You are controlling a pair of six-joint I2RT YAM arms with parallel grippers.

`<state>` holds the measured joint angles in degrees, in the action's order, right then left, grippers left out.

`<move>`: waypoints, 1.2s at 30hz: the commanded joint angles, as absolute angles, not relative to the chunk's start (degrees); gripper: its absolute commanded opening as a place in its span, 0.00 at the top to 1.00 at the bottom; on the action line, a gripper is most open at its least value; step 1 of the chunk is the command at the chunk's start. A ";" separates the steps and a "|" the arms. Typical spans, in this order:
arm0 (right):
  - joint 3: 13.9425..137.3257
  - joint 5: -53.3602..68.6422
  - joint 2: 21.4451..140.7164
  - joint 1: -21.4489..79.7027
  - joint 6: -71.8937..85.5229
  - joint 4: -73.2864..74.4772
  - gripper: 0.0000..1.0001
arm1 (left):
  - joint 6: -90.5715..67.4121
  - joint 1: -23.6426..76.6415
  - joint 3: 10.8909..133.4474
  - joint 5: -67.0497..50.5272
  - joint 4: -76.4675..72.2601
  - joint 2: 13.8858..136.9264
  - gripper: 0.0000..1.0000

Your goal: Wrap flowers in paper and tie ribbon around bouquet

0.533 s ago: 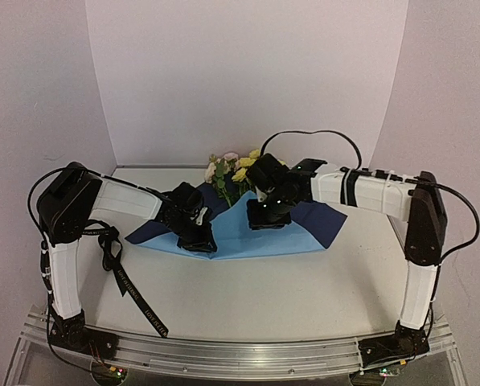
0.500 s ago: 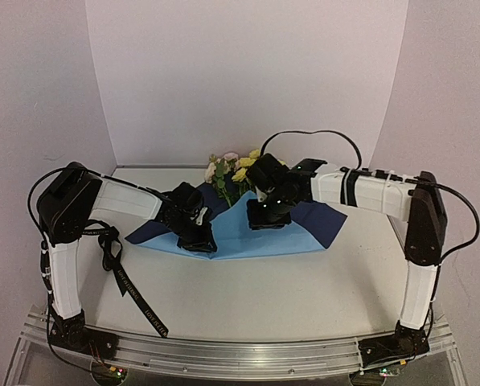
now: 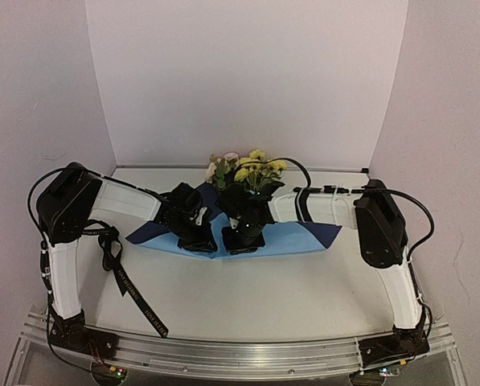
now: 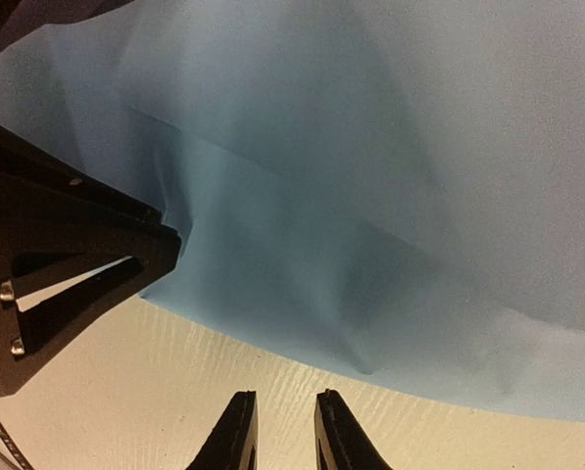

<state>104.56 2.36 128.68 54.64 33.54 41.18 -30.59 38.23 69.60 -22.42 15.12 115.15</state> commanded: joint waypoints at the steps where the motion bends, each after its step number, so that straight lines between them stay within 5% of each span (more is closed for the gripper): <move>1: 106.99 2.23 130.33 54.99 32.85 40.87 0.78 | -31.29 37.72 66.50 -19.70 17.60 116.64 0.83; 36: 91.93 -2.81 123.62 49.88 35.98 37.43 0.81 | -29.62 34.48 62.82 -20.66 17.36 115.75 0.84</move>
